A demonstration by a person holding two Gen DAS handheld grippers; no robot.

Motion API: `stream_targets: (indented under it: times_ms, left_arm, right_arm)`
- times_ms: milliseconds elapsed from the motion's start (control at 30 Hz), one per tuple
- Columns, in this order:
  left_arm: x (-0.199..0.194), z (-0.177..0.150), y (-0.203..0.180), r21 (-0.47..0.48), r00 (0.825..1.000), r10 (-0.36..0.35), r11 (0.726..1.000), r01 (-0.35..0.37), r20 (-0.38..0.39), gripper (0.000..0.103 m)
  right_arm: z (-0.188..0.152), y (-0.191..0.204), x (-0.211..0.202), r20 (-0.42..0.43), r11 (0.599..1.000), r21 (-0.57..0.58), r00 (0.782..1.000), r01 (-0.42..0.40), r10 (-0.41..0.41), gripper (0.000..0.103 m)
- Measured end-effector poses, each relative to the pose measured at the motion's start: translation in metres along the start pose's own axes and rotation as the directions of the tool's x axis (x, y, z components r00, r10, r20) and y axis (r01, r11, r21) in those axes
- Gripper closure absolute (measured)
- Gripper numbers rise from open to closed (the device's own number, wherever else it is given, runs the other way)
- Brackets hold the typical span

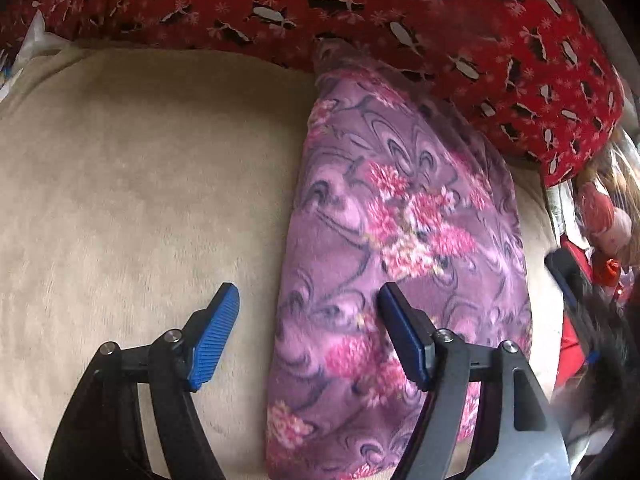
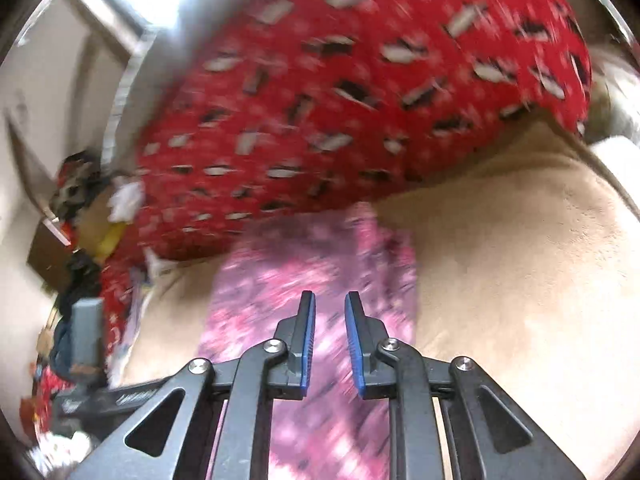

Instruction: Fold small clothes

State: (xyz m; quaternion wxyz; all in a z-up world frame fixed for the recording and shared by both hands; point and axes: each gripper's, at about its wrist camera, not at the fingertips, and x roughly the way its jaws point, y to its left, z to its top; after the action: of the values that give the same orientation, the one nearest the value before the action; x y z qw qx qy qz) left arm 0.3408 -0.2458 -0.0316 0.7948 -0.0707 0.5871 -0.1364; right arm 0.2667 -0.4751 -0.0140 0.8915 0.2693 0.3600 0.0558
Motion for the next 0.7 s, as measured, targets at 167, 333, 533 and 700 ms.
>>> stream_targets:
  times_ms: [167,333,533,700]
  left_arm:
    - [-0.009,-0.009,0.000,-0.013,1.000,-0.001,1.000,0.001,-0.014,0.030]
    - [-0.030,-0.030,0.001,-0.013,1.000,-0.014,1.000,0.014,0.011,0.030]
    - [-0.012,-0.072,-0.004,0.110,0.998,0.041,0.993,-0.036,-0.043,0.030]
    - [-0.032,-0.034,0.005,0.024,0.997,-0.073,0.997,0.074,-0.028,0.030]
  right_arm:
    - [-0.042,0.000,0.028,-0.213,0.982,-0.134,0.964,0.131,-0.158,0.068]
    - [-0.048,0.020,-0.021,-0.059,0.986,-0.142,0.994,0.083,-0.092,0.066]
    - [-0.092,0.016,-0.007,-0.179,0.949,-0.288,0.967,0.126,-0.183,0.066]
    - [-0.033,0.000,-0.020,-0.101,0.995,-0.075,0.992,0.062,-0.069,0.056]
